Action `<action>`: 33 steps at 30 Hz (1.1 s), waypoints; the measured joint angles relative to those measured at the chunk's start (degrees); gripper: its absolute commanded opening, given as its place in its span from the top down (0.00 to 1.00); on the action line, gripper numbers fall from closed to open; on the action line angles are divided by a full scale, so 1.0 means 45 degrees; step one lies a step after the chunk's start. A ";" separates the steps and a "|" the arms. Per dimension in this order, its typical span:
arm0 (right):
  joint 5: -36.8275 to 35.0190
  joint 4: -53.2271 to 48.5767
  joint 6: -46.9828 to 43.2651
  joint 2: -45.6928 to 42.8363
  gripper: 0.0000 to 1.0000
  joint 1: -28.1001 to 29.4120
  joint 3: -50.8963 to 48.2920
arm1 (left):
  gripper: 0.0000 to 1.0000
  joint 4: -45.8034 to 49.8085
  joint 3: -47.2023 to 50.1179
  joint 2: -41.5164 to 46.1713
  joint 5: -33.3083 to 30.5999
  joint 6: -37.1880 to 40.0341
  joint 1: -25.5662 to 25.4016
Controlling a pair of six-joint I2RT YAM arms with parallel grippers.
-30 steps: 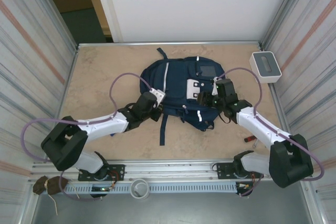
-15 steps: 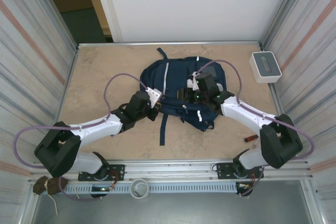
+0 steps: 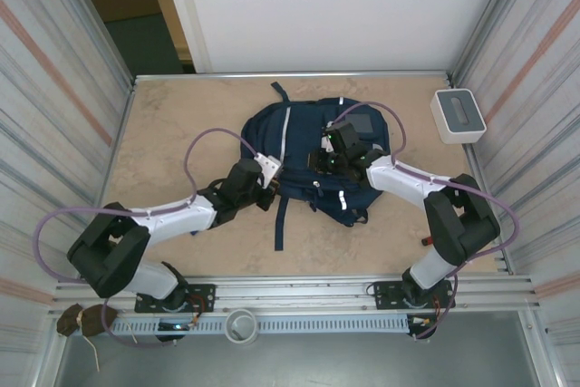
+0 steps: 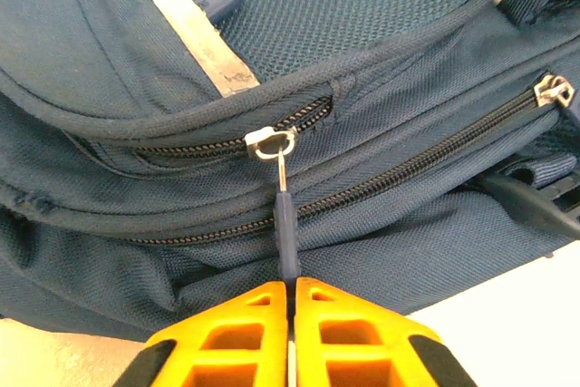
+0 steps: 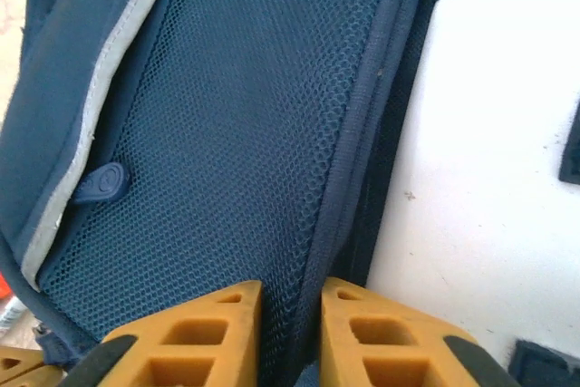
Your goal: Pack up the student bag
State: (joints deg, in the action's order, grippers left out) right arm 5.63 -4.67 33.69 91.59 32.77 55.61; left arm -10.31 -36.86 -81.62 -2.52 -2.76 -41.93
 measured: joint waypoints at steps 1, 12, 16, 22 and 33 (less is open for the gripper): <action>0.0029 0.0053 0.0053 0.0000 0.92 0.0005 0.0000 | 0.86 -0.0015 -0.0029 -0.0117 0.0005 0.0000 0.0000; 0.0044 0.0092 0.0092 0.0000 1.00 0.0029 0.0000 | 0.73 -0.0083 -0.0398 -0.0865 0.0141 0.0000 0.0000; 0.0044 0.0092 0.0083 0.0000 1.00 0.0029 0.0000 | 0.74 -0.0083 -0.0597 -0.1064 0.0141 -0.0005 0.0073; -0.0024 0.0063 -0.0175 0.0000 1.00 0.0039 0.0000 | 1.00 -0.0073 -0.0792 -0.1107 0.0160 -0.0053 0.0374; 0.0141 -0.0345 -0.1996 -0.0126 1.00 -0.0238 0.0000 | 1.00 0.0345 -0.0539 -0.0165 0.0228 -0.0223 0.1078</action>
State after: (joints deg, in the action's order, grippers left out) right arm 6.26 -6.22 24.71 91.02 31.70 55.61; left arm -8.75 -39.29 -82.37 -1.50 -3.77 -37.08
